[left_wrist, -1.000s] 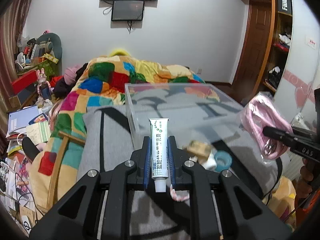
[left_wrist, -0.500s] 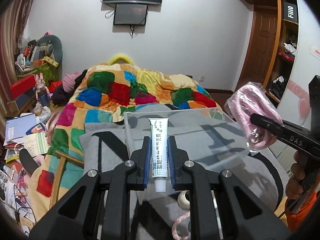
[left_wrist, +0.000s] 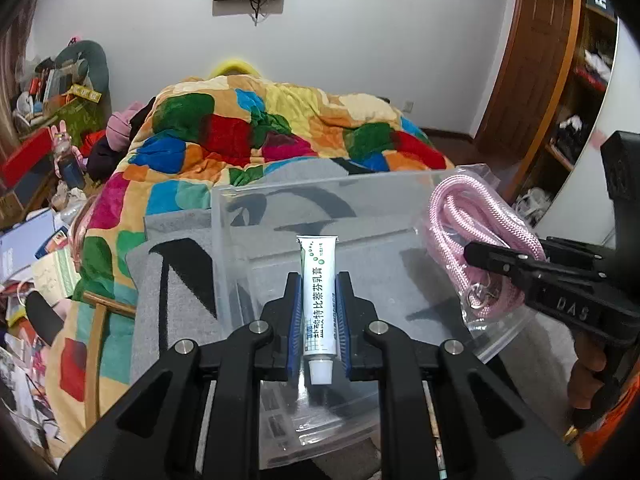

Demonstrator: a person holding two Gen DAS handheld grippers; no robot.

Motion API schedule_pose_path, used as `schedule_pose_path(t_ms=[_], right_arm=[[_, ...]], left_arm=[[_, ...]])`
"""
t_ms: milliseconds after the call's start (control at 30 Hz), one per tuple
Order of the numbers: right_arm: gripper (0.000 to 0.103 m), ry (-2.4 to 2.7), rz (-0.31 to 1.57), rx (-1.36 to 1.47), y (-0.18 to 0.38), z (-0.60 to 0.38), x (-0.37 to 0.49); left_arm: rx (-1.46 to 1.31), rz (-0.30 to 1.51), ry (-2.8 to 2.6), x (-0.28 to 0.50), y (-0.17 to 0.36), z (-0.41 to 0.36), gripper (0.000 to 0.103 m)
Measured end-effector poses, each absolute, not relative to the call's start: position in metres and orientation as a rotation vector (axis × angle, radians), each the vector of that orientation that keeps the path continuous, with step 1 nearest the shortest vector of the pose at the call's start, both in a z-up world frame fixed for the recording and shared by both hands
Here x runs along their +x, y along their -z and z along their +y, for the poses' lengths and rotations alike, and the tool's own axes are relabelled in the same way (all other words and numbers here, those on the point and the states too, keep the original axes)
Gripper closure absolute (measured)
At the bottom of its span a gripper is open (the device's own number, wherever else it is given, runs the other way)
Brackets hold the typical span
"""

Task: Organize objects
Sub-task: 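Drop the toothpaste into the clear box with the left tool while the right drops the rope bag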

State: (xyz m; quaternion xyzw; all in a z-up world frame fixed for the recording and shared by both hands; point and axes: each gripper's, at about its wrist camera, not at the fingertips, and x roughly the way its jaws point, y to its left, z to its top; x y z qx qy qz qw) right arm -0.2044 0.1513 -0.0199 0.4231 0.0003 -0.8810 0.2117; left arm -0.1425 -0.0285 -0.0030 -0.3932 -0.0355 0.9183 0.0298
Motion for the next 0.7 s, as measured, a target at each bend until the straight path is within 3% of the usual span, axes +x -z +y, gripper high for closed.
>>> schedule_pose_path(t_ms=[233,300,567,700], right_arm=[[0.079,2.465,0.101,1.191,0.018,0.149,-0.197],[0.078,2.483,0.108,1.172,0.012,0.152,-0.191],[0.061,2.511,0.107,1.066,-0.013,0.163,-0.163],[0.053,2.505,0.107,1.014,-0.021,0.168,-0.142]], left_arm=[[-1.237,-0.071,-2.821,-0.14,0.003,-0.024,0.087],[-1.233,-0.081,-2.824,-0.137,0.0,-0.026,0.082],[-1.149,-0.113,-2.865,-0.115,-0.021,-0.034,0.051],[-1.102,-0.086,-2.889,-0.1,-0.029,-0.03,0.042]])
